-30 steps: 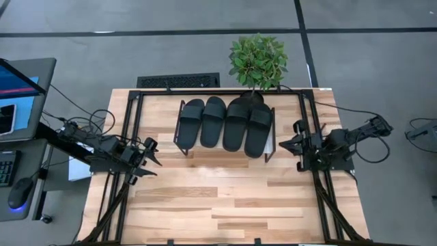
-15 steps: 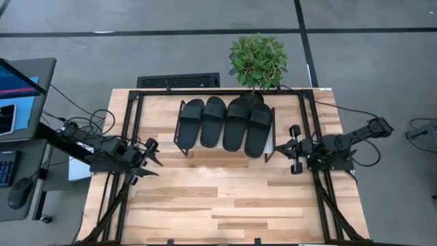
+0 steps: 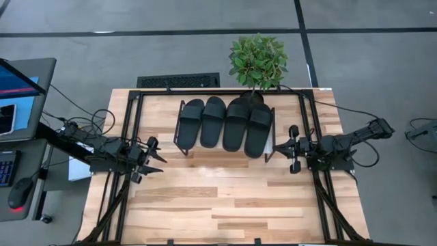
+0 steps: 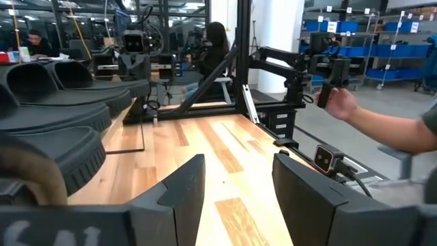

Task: Pick and place slides into the shelf
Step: Return to Home Position

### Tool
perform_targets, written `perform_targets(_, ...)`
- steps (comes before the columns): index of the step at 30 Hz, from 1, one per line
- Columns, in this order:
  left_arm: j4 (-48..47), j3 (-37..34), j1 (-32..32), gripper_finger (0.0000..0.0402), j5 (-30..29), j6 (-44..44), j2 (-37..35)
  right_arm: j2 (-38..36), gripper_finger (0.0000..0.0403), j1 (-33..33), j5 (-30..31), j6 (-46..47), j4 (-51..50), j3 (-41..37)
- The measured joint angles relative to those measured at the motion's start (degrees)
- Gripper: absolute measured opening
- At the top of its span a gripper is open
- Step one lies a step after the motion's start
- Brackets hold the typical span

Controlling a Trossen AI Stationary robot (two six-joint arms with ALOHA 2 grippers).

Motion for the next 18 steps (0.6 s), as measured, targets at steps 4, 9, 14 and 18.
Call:
perform_targets(4,-0.02,-0.04,0.0,0.016,0.05,0.89,0.0,0.01,0.0,0.0,0.01,0.92,0.07,-0.02)
perform_targets(9,-0.02,-0.04,0.0,0.016,0.07,0.92,0.0,0.02,0.0,0.0,0.0,0.96,-0.01,-0.02)
perform_targets(14,-0.04,-0.07,0.0,0.016,0.09,0.96,0.0,0.02,0.0,0.0,0.0,0.96,-0.02,-0.02)
perform_targets(18,-0.07,-0.09,0.0,0.016,0.09,1.17,0.0,0.02,0.0,0.0,0.0,0.96,-0.04,-0.04)
